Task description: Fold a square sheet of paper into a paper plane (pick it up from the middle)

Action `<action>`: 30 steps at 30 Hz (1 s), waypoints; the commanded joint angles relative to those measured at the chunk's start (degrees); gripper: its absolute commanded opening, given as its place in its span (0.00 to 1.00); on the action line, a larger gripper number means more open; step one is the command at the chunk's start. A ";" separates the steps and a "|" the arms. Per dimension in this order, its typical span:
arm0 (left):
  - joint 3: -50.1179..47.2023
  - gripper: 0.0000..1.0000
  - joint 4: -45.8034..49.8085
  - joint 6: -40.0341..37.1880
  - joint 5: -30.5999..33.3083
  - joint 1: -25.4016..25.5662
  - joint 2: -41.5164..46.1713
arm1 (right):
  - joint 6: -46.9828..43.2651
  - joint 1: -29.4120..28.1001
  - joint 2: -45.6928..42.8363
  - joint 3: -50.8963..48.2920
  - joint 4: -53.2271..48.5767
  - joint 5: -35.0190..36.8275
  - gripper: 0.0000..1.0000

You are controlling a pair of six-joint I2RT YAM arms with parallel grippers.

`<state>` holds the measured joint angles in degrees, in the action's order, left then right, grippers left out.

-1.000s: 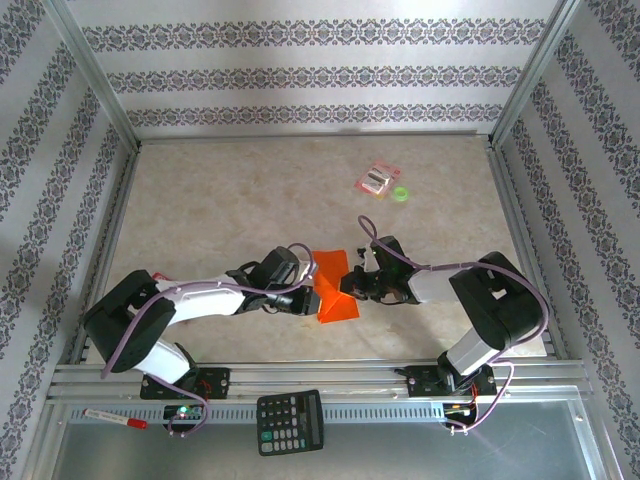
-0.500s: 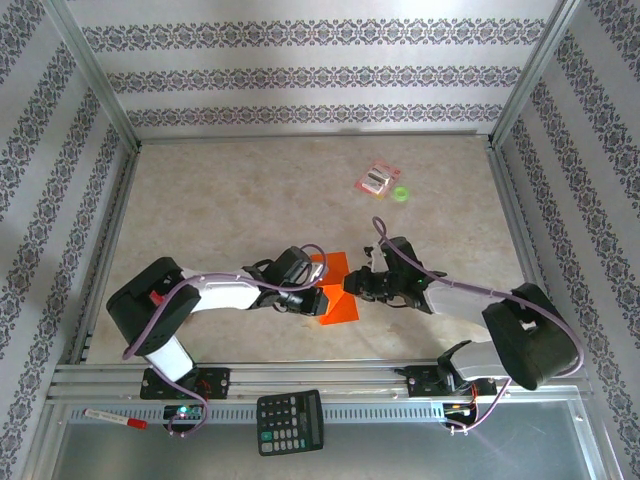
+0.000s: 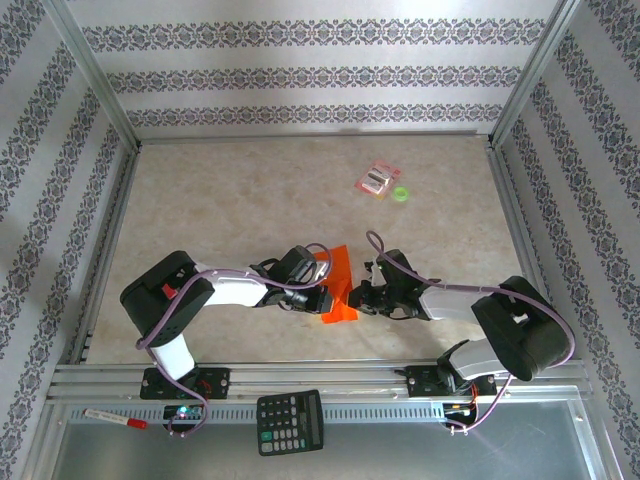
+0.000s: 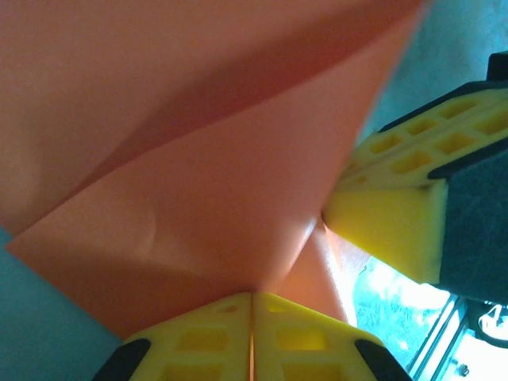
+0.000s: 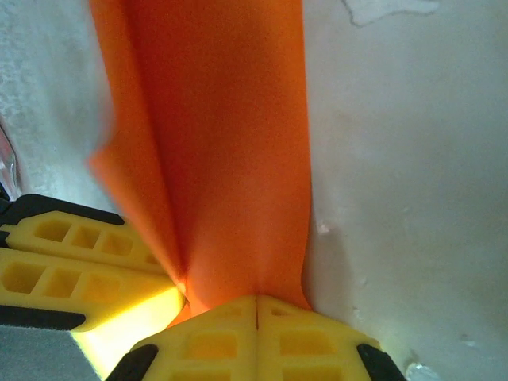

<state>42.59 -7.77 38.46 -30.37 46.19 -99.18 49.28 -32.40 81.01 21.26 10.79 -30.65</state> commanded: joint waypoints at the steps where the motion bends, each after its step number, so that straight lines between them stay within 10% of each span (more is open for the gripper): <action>1: -0.61 0.09 -2.25 1.18 1.45 0.56 -1.38 | -0.93 -0.65 1.02 -1.10 -2.85 2.31 0.00; 13: -0.61 0.16 3.24 -1.13 0.94 0.43 7.72 | -4.23 1.39 -10.82 5.72 -13.23 2.77 0.10; 30: -8.55 0.06 -2.70 5.23 -2.68 1.07 13.03 | -3.27 0.12 7.41 13.03 -3.58 0.57 0.00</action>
<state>34.37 -7.11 42.37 -31.77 46.26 -87.68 46.48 -31.70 86.46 32.23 4.86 -29.43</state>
